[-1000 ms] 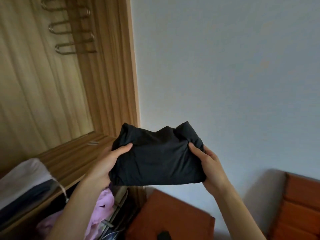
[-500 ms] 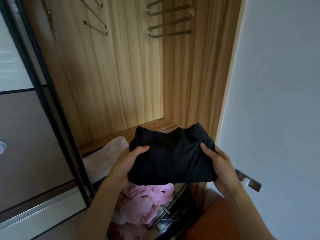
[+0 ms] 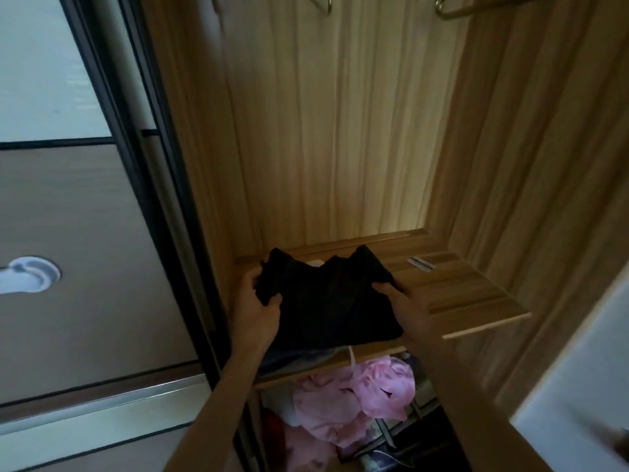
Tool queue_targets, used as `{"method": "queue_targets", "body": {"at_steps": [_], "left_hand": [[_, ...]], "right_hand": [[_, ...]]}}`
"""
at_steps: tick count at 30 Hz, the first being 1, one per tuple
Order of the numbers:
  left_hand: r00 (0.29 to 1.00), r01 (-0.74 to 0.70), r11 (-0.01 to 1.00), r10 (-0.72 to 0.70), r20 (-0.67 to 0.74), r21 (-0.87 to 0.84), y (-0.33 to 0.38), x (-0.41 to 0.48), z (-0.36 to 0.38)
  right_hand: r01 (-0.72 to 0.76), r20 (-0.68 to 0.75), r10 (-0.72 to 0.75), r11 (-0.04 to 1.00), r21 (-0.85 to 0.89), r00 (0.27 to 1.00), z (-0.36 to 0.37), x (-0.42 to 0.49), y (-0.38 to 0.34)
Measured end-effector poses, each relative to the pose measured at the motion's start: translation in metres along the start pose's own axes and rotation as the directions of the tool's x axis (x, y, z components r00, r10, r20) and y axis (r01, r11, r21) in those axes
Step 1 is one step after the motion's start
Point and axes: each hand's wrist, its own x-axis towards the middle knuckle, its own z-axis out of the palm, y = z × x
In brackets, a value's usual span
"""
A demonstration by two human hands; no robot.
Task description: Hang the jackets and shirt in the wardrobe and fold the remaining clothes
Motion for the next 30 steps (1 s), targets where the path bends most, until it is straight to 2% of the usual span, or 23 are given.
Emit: {"method": "queue_targets", "body": {"at_steps": [4,8,10,12,13,14,15,16,17,18,19,21,23,26,30], "left_hand": [[0.981,-0.012,0.997,0.027,-0.193,0.078,-0.02,0.03,0.023],[0.966,0.122,0.991,-0.104,-0.235,0.062,-0.054,0.072,0.023],[0.96,0.144,0.963,-0.08,-0.269,0.226,-0.074,0.082,0.024],[0.96,0.077,0.867,0.068,-0.27,0.492,-0.09,0.078,0.032],[0.96,-0.005,0.787,0.177,-0.218,0.617,-0.097,0.072,0.039],[0.958,-0.095,0.705,0.256,-0.127,0.703,-0.105,0.066,0.047],[0.96,-0.156,0.639,0.278,-0.037,0.754,-0.112,0.06,0.054],[0.969,-0.161,0.596,0.245,0.012,0.787,-0.119,0.055,0.059],[0.983,-0.122,0.58,0.18,0.019,0.806,-0.129,0.053,0.061],[0.993,-0.067,0.572,0.115,0.002,0.818,-0.135,0.051,0.062],[0.998,-0.013,0.565,0.064,-0.028,0.825,-0.142,0.051,0.06],[0.999,0.05,0.563,-0.01,-0.054,0.825,-0.147,0.055,0.059],[0.997,0.07,0.55,-0.058,-0.046,0.832,-0.144,0.063,0.06],[0.994,0.095,0.536,-0.103,-0.047,0.839,-0.135,0.065,0.061],[0.994,0.088,0.534,-0.101,-0.04,0.841,-0.122,0.049,0.059]], "right_hand": [[-0.009,0.121,0.024,0.992,-0.127,0.992,0.03,0.073,0.026],[0.037,0.238,0.023,0.968,-0.246,0.971,0.047,0.121,0.04],[0.14,0.298,-0.014,0.903,-0.407,0.955,0.054,0.136,0.047],[0.348,0.294,-0.206,0.719,-0.602,0.934,0.06,0.145,0.055],[0.48,0.307,-0.375,0.581,-0.658,0.875,0.063,0.147,0.06],[0.613,0.367,-0.524,0.438,-0.658,0.769,0.067,0.145,0.064],[0.722,0.462,-0.597,0.319,-0.614,0.656,0.071,0.143,0.07],[0.799,0.57,-0.601,0.212,-0.563,0.561,0.076,0.142,0.077],[0.835,0.661,-0.551,0.132,-0.534,0.51,0.079,0.143,0.087],[0.839,0.72,-0.471,0.088,-0.537,0.51,0.081,0.145,0.097],[0.823,0.745,-0.384,0.075,-0.563,0.545,0.081,0.149,0.105],[0.786,0.737,-0.289,0.102,-0.61,0.61,0.079,0.16,0.113],[0.776,0.736,-0.252,0.135,-0.616,0.628,0.079,0.169,0.11],[0.777,0.74,-0.241,0.126,-0.617,0.628,0.078,0.168,0.104],[0.754,0.731,-0.185,0.176,-0.633,0.656,0.071,0.148,0.097]]}}
